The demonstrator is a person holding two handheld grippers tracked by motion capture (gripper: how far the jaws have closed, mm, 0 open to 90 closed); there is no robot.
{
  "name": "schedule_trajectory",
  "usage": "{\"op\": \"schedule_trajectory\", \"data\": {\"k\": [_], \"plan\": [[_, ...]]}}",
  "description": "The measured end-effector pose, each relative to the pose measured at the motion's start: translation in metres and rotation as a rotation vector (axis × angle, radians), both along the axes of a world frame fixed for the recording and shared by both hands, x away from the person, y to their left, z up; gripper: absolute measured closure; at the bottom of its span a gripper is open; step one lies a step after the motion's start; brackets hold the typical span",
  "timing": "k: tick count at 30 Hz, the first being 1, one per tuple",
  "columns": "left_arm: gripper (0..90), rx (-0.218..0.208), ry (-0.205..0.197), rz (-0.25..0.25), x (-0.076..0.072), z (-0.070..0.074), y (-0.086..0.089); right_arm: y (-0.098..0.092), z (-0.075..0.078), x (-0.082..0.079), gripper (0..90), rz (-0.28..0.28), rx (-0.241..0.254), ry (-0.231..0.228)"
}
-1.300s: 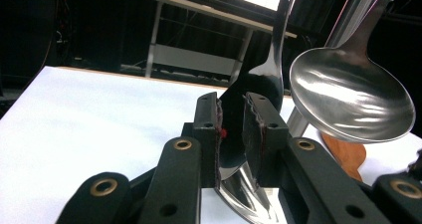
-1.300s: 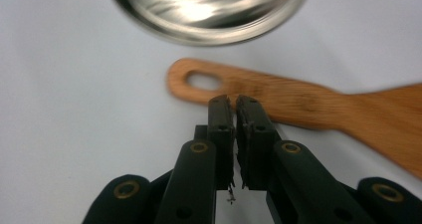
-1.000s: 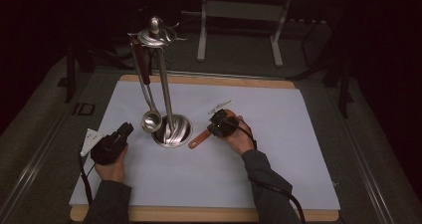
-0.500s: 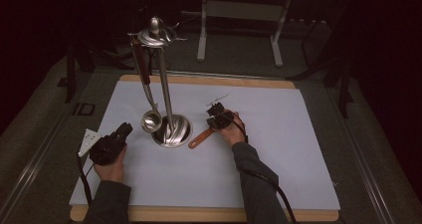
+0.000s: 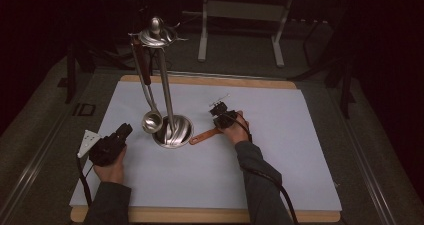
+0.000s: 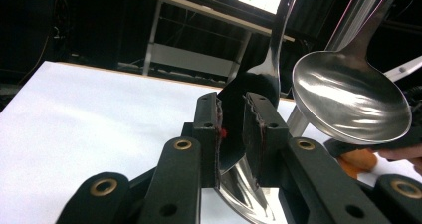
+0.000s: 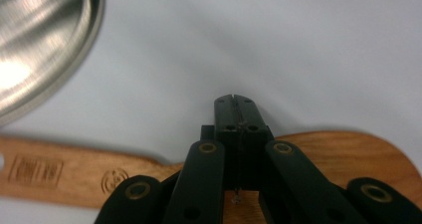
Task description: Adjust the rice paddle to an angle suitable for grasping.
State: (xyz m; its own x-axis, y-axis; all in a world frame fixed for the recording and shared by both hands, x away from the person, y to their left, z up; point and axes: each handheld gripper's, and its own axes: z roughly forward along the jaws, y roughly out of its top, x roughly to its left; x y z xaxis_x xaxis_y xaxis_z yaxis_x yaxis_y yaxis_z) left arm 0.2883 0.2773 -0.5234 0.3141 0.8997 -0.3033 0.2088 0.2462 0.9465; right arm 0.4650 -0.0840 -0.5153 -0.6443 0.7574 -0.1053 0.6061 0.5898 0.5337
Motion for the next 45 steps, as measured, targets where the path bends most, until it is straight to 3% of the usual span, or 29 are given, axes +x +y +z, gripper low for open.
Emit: {"op": "schedule_trajectory", "data": {"k": [4, 6, 10, 13, 18, 20, 26, 35, 40, 42, 43, 45], "plan": [[76.9, 0.0, 0.0, 0.001, 0.0, 0.0, -0.001, -0.009, 0.003, -0.006, 90.0, 0.016, -0.051, 0.014], [76.9, 0.002, 0.0, 0.0, 0.0, 0.0, -0.001, -0.018, 0.005, -0.012, 90.0, 0.032, -0.106, 0.021], [76.9, 0.0, 0.001, -0.001, 0.0, 0.0, -0.001, -0.029, 0.007, -0.023, 90.0, 0.059, -0.14, 0.053], [76.9, 0.0, 0.001, -0.002, 0.0, 0.0, -0.001, -0.038, 0.008, -0.03, 89.4, 0.081, -0.165, 0.049], [76.9, 0.004, 0.004, -0.006, 0.0, 0.0, -0.002, -0.049, 0.008, -0.027, 89.0, 0.054, -0.149, 0.056], [76.9, 0.005, 0.004, -0.007, 0.0, 0.0, -0.002, -0.056, 0.007, -0.019, 89.6, 0.016, -0.116, 0.062], [76.9, -0.003, 0.003, -0.006, 0.0, 0.0, -0.001, -0.065, 0.007, -0.01, 90.0, -0.044, -0.136, 0.052], [76.9, -0.005, 0.003, -0.006, 0.0, 0.0, -0.001, -0.089, 0.009, -0.02, 89.9, -0.093, -0.149, 0.08], [76.9, -0.003, 0.005, -0.007, 0.0, -0.001, -0.002, -0.095, 0.011, -0.031, 89.0, -0.073, -0.166, 0.116], [76.9, -0.001, 0.004, -0.008, 0.0, 0.0, -0.002, -0.097, 0.014, -0.043, 87.8, -0.004, -0.201, 0.175], [76.9, -0.001, 0.004, -0.008, 0.0, 0.0, -0.002, -0.097, 0.014, -0.043, 87.8, -0.004, -0.201, 0.175], [76.9, 0.001, 0.004, -0.009, 0.0, 0.0, -0.002, -0.093, 0.017, -0.048, 85.7, 0.056, -0.217, 0.213]]}}
